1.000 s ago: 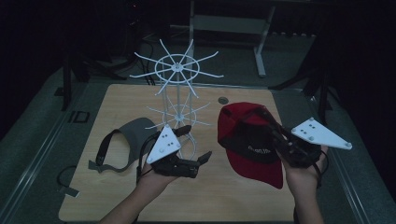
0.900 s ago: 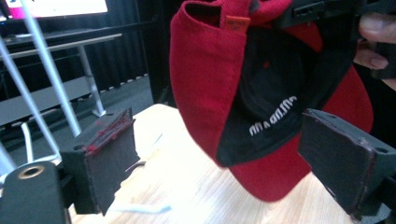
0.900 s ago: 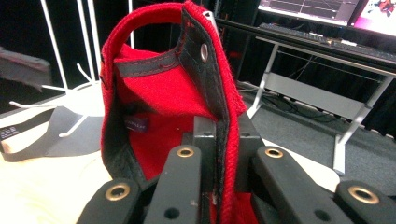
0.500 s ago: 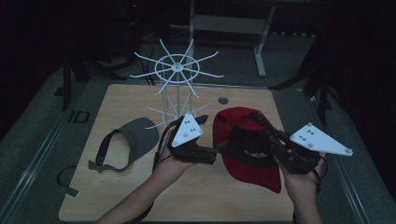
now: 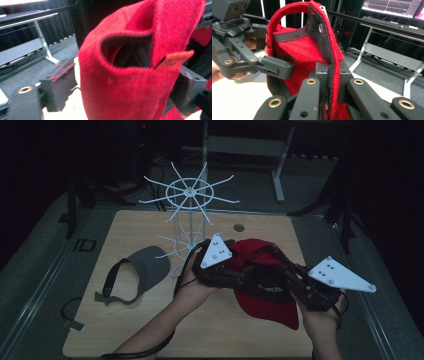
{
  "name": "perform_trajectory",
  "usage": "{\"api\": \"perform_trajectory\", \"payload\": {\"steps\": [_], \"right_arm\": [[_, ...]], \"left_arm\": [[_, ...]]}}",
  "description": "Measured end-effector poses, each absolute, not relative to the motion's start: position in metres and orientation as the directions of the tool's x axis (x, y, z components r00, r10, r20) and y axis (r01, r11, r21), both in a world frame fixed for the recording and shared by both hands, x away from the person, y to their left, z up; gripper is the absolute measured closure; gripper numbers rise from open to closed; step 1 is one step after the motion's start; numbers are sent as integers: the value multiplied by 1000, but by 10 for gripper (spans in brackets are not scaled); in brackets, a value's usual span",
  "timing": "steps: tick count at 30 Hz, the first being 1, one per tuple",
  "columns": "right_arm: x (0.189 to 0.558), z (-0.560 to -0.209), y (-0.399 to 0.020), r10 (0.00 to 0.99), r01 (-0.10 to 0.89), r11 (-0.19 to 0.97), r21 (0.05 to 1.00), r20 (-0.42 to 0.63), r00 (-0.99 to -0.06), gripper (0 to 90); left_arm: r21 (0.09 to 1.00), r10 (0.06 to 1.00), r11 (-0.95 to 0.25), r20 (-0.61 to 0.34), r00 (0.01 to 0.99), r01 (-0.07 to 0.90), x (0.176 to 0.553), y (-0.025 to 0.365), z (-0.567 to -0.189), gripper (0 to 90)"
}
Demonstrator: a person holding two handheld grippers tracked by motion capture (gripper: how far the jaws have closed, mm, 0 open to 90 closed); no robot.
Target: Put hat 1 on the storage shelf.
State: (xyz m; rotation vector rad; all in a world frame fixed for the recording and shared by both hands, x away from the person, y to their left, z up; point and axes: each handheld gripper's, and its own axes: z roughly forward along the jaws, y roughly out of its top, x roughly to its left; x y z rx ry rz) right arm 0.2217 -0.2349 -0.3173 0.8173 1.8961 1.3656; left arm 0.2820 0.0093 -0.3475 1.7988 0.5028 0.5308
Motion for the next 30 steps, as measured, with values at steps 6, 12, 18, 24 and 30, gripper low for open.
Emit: {"api": "perform_trajectory", "payload": {"steps": [6, 12, 18, 24, 30], "right_arm": [[222, -319, -232, 788, 108, 266, 958, -151, -597, 843], [223, -323, -232, 787, 117, 264, 957, -144, -600, 843], [222, -328, -230, 785, 120, 261, 958, -139, -604, 843], [221, -334, -233, 786, 132, 254, 958, -125, -606, 840], [215, -340, -235, 773, 123, 239, 963, -112, -625, 828]], "left_arm": [[958, 562, -284, 130, 817, 42, 281, 3, -344, 364], [951, 580, -301, 128, 805, 66, 281, -5, -342, 641], [948, 618, -311, 150, 772, 65, 278, -16, -340, 896], [947, 629, -316, 161, 760, 61, 280, -19, -338, 900], [959, 618, -279, 139, 774, 50, 279, -13, -337, 900]]}}
